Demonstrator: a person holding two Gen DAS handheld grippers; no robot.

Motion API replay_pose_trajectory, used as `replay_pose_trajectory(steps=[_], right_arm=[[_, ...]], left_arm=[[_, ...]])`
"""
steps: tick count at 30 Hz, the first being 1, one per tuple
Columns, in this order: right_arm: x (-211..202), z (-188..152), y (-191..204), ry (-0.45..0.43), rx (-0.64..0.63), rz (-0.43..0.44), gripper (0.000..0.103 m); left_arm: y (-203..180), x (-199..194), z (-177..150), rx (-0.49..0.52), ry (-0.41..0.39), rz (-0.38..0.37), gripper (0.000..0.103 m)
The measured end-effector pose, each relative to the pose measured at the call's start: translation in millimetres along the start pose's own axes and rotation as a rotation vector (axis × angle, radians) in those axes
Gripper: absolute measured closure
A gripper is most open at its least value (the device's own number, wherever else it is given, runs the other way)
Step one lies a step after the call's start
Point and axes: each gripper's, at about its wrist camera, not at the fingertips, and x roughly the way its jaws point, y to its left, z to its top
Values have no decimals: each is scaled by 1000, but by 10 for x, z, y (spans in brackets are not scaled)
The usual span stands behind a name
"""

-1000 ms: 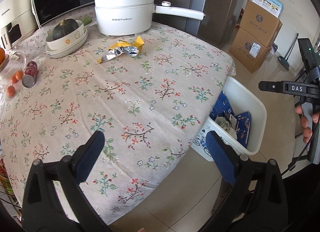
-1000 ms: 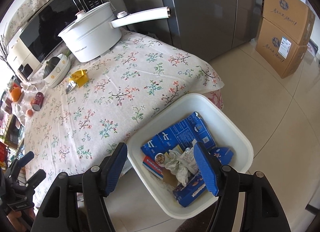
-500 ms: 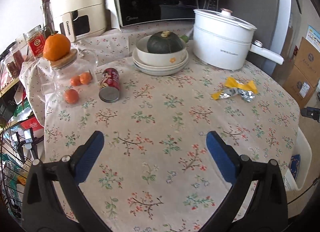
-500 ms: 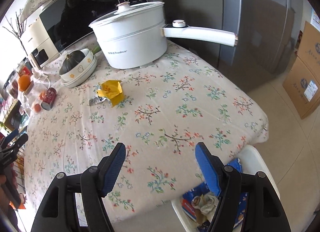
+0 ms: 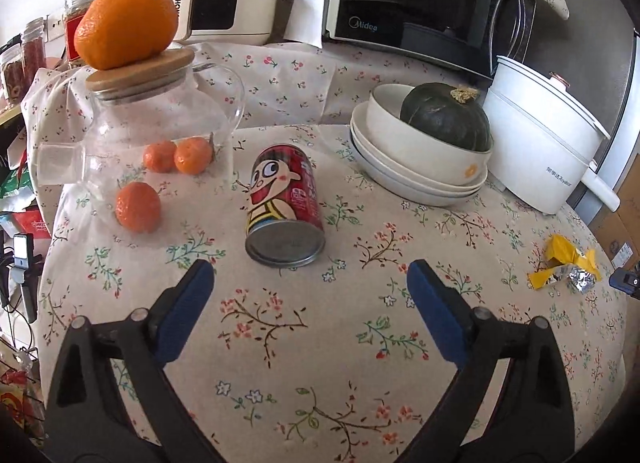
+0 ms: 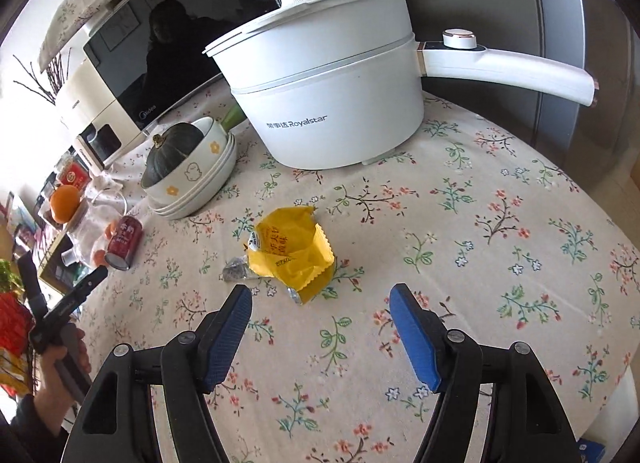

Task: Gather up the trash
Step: 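Grasp the red drink can with the left tool while the right tool grasps the yellow snack bag, then lift the red can and yellow bag and carry both over the white bin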

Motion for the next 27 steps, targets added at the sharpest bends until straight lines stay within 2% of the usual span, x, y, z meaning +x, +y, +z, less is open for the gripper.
replay_pose_trajectory(steps=[6, 12, 14, 15, 16, 17, 22, 27], right_arm=[[224, 60, -23, 15, 30, 44, 37], [382, 71, -45, 32, 77, 91, 52], [430, 84, -23, 43, 71, 96, 67], [450, 85, -10, 50, 65, 100, 73], [474, 87, 7, 63, 59, 106, 87], [490, 84, 20, 73, 54, 106, 91], [328, 43, 99, 73, 25, 96, 93], [-44, -35, 165, 64, -11, 65, 94]], left_arm=[[-4, 215, 105, -18, -2, -6, 11], [68, 327, 191, -60, 2, -12, 21], [95, 364, 200, -66, 18, -2, 28], [110, 375, 201, -67, 25, 8, 37], [123, 394, 209, -71, 32, 15, 47], [141, 397, 210, -76, 39, 15, 49], [157, 217, 180, -76, 38, 10, 49], [57, -158, 114, -43, 30, -25, 49]])
